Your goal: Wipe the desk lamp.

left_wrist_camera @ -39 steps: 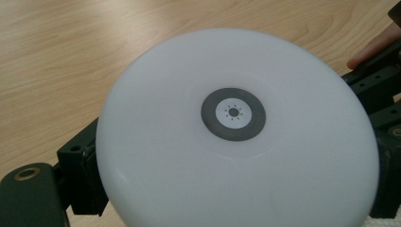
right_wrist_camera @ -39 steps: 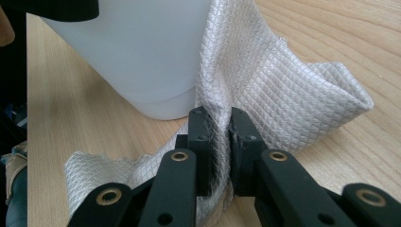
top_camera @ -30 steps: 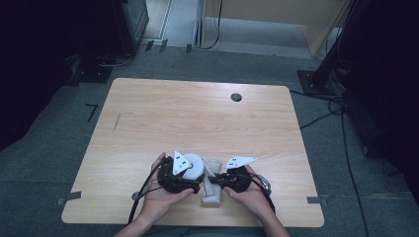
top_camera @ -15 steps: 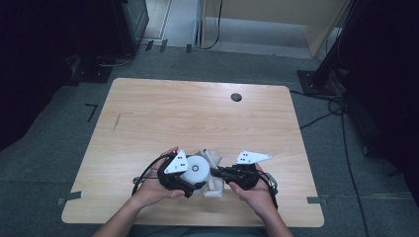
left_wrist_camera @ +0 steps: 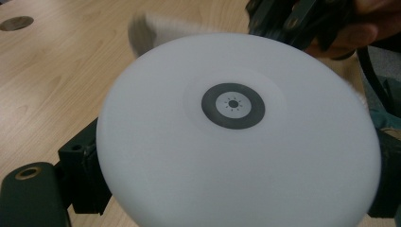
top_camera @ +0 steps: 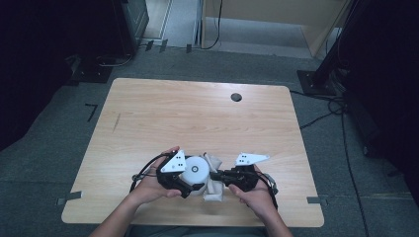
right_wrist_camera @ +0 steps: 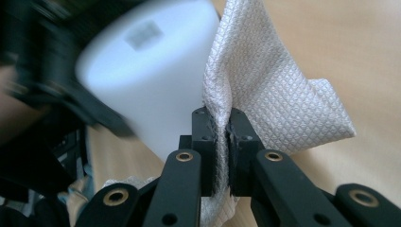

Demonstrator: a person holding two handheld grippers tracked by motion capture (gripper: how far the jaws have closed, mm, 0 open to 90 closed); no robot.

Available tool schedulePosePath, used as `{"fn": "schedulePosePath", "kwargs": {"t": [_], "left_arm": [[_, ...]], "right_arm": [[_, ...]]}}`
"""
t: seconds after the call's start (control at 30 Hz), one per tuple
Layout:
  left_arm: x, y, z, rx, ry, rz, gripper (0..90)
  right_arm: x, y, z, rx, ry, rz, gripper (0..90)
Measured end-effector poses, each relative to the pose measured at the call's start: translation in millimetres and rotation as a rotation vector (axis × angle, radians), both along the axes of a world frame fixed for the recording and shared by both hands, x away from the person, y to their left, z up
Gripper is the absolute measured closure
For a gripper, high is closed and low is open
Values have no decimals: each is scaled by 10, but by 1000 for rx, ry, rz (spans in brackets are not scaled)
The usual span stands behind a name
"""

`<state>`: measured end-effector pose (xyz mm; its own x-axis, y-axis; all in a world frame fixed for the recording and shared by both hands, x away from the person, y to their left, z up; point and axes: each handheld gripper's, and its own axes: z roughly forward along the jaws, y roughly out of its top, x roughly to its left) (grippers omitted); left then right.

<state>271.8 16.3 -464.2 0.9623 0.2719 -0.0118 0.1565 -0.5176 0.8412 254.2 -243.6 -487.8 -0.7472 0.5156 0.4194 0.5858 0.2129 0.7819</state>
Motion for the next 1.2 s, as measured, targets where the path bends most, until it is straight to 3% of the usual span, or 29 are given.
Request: {"fn": "schedulePosePath", "kwargs": {"t": [0.13, 0.2, 0.33, 0.43, 0.6, 0.77, 0.87, 0.93, 1.0, 1.1, 1.2], "left_arm": [[1, 1, 0, -1, 0, 0, 89], [3, 6, -1, -1, 1, -1, 89], [6, 10, 2, 1, 1, -3, 89], [0, 9, 11, 9, -1, 5, 88], [-26, -29, 30, 41, -7, 47, 42], [-54, -3, 134, 23, 7, 101, 0], [-119, -19, 214, 54, 2, 172, 0], [-163, -48, 246, 59, 18, 208, 0], [-212, -109, 268, 94, 29, 262, 0], [-262, -190, 286, 118, 94, 372, 0], [-308, -239, 300, 113, 123, 435, 0]], "right_arm": [[61, 40, -216, -40, 115, -37, 843], [75, 49, -259, -42, 139, -49, 843], [86, 79, -317, -92, 139, -46, 840], [105, 75, -371, -73, 152, -45, 838], [97, 100, -346, -103, 120, -42, 834], [101, 90, -345, -101, 110, -39, 832], [104, 83, -342, -102, 110, -45, 829], [109, 74, -339, -105, 105, -56, 826], [116, 60, -337, -108, 98, -72, 825], [123, 45, -341, -108, 101, -80, 825], [123, 50, -344, -109, 97, -78, 825]]}}
